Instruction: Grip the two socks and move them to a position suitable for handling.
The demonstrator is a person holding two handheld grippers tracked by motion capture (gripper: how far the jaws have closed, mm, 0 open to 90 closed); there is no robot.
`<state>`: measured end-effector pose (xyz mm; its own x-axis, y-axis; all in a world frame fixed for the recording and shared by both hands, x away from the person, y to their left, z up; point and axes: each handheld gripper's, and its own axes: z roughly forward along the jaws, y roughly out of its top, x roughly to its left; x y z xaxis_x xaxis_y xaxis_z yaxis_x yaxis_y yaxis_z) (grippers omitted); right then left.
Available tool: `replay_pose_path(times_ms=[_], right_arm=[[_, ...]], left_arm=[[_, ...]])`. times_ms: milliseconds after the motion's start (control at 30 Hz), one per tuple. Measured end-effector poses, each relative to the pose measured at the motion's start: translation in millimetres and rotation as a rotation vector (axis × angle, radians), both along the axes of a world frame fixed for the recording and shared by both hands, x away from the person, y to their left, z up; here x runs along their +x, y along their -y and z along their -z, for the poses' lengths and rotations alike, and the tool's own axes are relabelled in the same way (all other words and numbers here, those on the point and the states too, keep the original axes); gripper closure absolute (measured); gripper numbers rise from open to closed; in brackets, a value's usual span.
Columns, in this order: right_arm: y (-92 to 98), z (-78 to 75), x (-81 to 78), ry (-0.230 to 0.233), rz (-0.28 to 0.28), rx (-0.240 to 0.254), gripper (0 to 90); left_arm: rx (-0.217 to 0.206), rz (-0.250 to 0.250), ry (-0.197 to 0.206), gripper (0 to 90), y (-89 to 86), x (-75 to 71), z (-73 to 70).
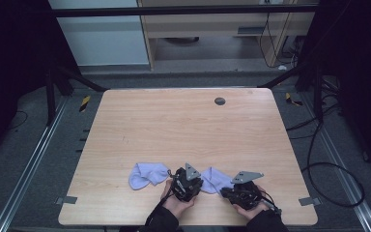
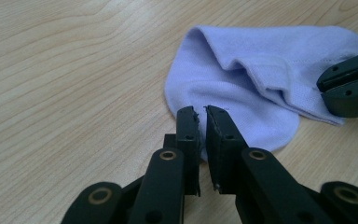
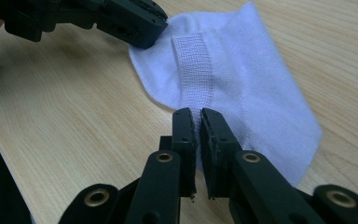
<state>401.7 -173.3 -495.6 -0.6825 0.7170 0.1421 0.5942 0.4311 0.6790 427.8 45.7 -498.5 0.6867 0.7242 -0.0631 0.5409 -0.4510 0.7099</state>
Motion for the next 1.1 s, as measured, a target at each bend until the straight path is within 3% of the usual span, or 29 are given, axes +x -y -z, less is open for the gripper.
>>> replay_pose_path(times_ms=[100,333,433,600,667,833,1100], right_arm=[[1.2,-2.2,0.6,-0.009,-0.009,0.012,86.5],[8.2,-12.6,0.6,0.033,0.009,0.073,86.9],[17.1,-21.3,2.3,0.074,0.055,0.123,86.9],[24.0,-25.4,5.7,0.096,0.106,0.147,86.9],[29.6,-28.1,9.1,0.101,0.154,0.164,86.9],[37.3,-29.2,13.4,0.102,0.219,0.162,86.9],[49.7,-23.6,23.7,0.111,0.305,0.100,86.8]], left_arm=[[-0.007,0.003,-0.004,84.7,-0.1,0.3,0.2],[-0.008,0.006,-0.005,86.3,-0.4,0.4,0.1],[-0.010,0.010,-0.006,86.9,-0.8,0.7,0.0],[-0.016,0.015,-0.011,87.8,-1.7,1.3,-0.1],[-0.016,0.016,-0.011,87.9,-1.0,1.2,-0.1],[-0.020,0.014,-0.010,88.1,-0.2,3.2,-0.2],[-0.007,0.005,0.006,88.2,6.6,8.1,-0.6]])
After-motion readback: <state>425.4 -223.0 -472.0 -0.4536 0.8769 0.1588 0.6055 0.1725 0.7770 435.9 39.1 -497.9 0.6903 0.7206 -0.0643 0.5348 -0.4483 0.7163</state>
